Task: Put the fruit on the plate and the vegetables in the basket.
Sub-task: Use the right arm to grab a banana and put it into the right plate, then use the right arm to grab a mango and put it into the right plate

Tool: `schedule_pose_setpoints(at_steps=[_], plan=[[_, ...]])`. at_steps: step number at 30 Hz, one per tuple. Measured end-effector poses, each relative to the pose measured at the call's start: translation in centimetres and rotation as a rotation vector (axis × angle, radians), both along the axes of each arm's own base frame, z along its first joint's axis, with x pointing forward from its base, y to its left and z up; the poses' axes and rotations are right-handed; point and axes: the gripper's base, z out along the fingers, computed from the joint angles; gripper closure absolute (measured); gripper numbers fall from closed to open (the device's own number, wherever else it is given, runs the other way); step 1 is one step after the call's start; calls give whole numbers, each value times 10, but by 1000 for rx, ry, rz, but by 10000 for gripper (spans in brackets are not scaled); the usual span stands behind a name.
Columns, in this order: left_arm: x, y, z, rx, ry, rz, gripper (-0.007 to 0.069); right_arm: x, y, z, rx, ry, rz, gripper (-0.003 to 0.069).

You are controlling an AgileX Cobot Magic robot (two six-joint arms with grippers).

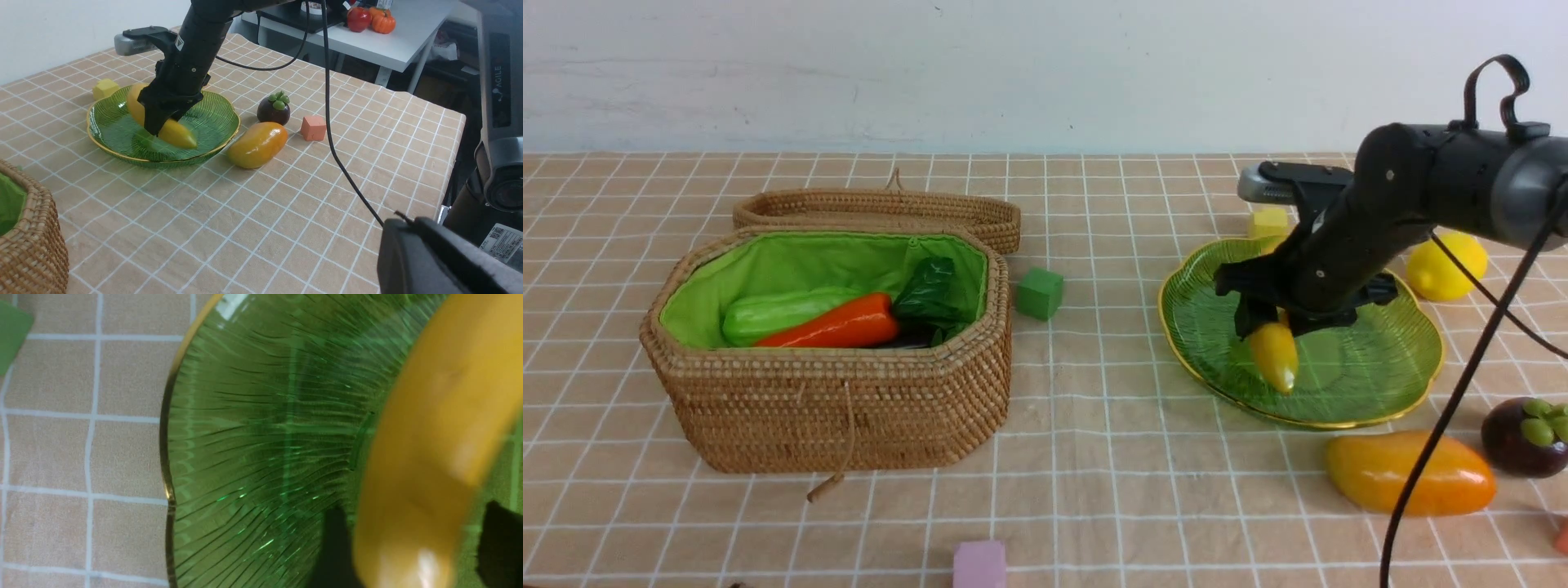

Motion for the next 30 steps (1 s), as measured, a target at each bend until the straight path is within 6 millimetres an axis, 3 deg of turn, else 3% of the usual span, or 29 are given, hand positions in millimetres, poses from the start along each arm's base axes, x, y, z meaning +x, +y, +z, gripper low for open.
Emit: schedule_pose_setpoints(at_steps=[1, 2, 4, 9, 11, 13, 14, 15, 18, 19, 21, 24, 30], plan=[[0, 0, 0, 0, 0, 0, 627, 0, 0, 0, 0, 2, 0, 153], [0, 0, 0, 0, 0, 0, 627, -2, 0, 4, -1, 10, 3, 74], [0, 0, 0, -1, 0, 0, 627, -8, -1, 14, -8, 26, 13, 12], [0, 0, 0, 0, -1, -1, 626, -32, -9, 56, -82, 33, 109, 8], [0, 0, 0, 7, -3, -5, 626, -63, -16, 95, -132, 9, 180, 106], [-1, -1, -2, 27, -9, -21, 626, -90, -23, 114, -169, -16, 237, 204], [-1, -1, -2, 29, -11, -22, 626, -91, -23, 112, -172, -8, 238, 214], [-3, -1, -3, 54, -15, -44, 626, -118, -30, 117, -226, -10, 314, 293], [-5, -2, -6, 90, -26, -73, 626, -154, -42, 106, -343, 24, 471, 385], [-5, -2, -6, 90, -25, -74, 626, -156, -43, 105, -347, 28, 482, 385], [-6, -2, -6, 100, -29, -82, 626, -172, -51, 83, -452, 70, 620, 382], [-6, -2, -7, 107, -29, -89, 626, -177, -56, 62, -537, 80, 737, 322], [-7, -2, -8, 118, -24, -101, 624, -161, -56, 35, -636, 36, 883, 36]])
